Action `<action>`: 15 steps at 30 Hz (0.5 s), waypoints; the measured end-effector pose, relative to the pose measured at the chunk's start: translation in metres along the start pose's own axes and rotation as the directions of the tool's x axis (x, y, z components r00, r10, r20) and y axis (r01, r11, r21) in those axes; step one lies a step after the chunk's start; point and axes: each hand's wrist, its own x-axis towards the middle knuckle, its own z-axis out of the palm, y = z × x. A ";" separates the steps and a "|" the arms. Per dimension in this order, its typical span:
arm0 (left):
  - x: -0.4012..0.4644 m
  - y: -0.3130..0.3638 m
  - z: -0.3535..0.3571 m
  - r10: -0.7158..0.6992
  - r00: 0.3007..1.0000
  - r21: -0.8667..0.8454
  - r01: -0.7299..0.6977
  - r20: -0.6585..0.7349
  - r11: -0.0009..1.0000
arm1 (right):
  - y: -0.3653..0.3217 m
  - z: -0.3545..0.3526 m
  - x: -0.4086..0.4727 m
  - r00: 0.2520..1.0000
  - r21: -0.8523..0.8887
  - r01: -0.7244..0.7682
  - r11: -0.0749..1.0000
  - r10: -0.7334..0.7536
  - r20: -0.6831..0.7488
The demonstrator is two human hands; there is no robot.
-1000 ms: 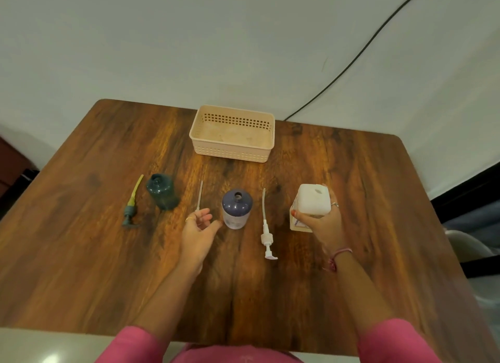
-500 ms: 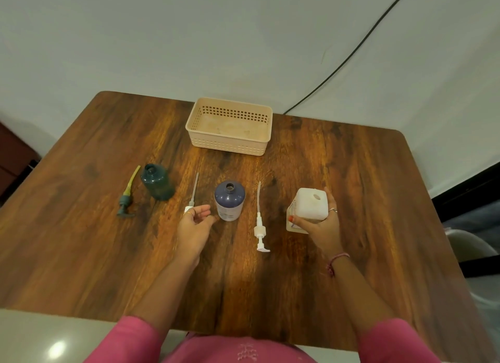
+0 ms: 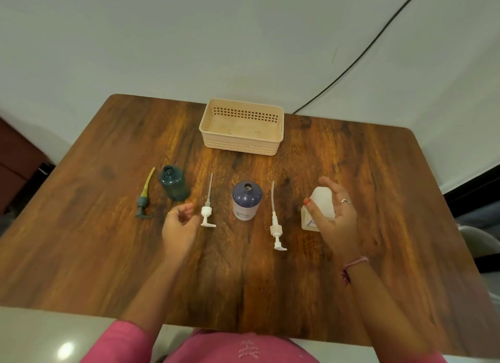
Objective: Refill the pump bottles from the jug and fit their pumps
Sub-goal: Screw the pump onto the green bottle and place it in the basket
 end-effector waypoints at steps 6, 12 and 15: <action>0.035 -0.009 -0.046 0.028 0.988 0.206 0.004 -0.151 0.979 | -0.023 0.065 -0.016 0.991 0.011 0.136 0.991 -0.136 -0.018; 0.084 -0.025 -0.080 0.034 0.997 0.419 -0.003 -0.067 0.908 | -0.044 0.129 -0.034 0.971 0.095 0.227 0.969 -0.233 0.055; 0.096 -0.030 -0.087 0.087 0.992 0.504 -0.124 0.096 0.855 | -0.054 0.155 -0.038 0.960 0.108 0.209 0.972 -0.225 0.167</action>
